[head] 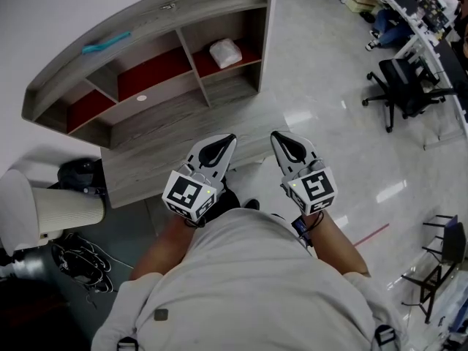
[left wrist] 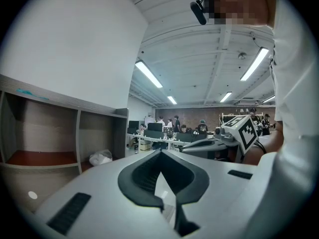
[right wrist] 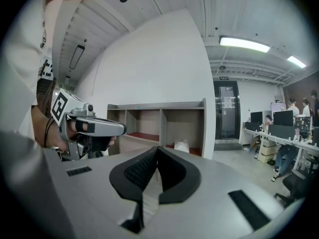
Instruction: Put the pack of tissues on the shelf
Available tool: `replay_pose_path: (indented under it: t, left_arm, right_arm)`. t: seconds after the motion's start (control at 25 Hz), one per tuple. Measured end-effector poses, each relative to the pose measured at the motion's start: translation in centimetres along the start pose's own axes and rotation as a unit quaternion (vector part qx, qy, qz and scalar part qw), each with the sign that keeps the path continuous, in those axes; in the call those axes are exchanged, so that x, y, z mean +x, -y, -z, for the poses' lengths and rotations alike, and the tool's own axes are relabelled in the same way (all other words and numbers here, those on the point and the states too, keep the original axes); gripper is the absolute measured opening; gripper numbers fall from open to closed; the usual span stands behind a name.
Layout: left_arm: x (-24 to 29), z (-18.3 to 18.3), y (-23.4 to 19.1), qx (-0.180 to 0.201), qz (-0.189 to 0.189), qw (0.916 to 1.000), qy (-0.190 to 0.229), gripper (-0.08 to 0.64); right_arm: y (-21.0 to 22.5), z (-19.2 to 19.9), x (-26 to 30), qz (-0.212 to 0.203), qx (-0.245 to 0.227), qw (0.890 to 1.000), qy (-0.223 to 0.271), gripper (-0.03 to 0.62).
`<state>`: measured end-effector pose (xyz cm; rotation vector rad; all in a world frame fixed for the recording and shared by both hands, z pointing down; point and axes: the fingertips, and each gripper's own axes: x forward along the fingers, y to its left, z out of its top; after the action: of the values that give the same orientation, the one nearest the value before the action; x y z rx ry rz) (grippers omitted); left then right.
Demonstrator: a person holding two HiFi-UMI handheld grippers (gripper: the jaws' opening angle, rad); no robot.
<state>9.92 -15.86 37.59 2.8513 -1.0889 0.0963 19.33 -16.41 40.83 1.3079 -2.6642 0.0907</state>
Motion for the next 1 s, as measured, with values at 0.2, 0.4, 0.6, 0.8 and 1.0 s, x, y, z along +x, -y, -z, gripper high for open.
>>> replay_pose_path:
  t: [0.2, 0.4, 0.6, 0.8, 1.0]
  left_arm:
    - [-1.0, -0.7, 0.2, 0.005, -0.005, 1.0000, 0.001, 0.015]
    - [-2.5, -0.5, -0.4, 0.007, -0.006, 0.9999, -0.004, 0.015]
    - [-4.2, -0.1, -0.9, 0.004, 0.005, 0.9999, -0.010, 0.015]
    - [-6.9, -0.1, -1.9, 0.005, 0.020, 0.9997, -0.010, 0.015]
    - [-11.2, -0.4, -2.6, 0.008, 0.031, 0.9995, -0.004, 0.015]
  right_arm:
    - [-0.9, -0.9, -0.2, -0.009, -0.001, 1.000, 0.006, 0.020]
    - [-1.7, -0.7, 0.0, -0.006, 0.004, 1.000, 0.008, 0.020]
    - [-3.5, -0.3, 0.0, 0.002, 0.011, 1.000, 0.004, 0.020]
    - [-6.2, -0.9, 0.3, 0.017, 0.011, 1.000, 0.007, 0.020]
    - [-10.5, -1.6, 0.2, 0.026, 0.007, 1.000, 0.009, 0.020]
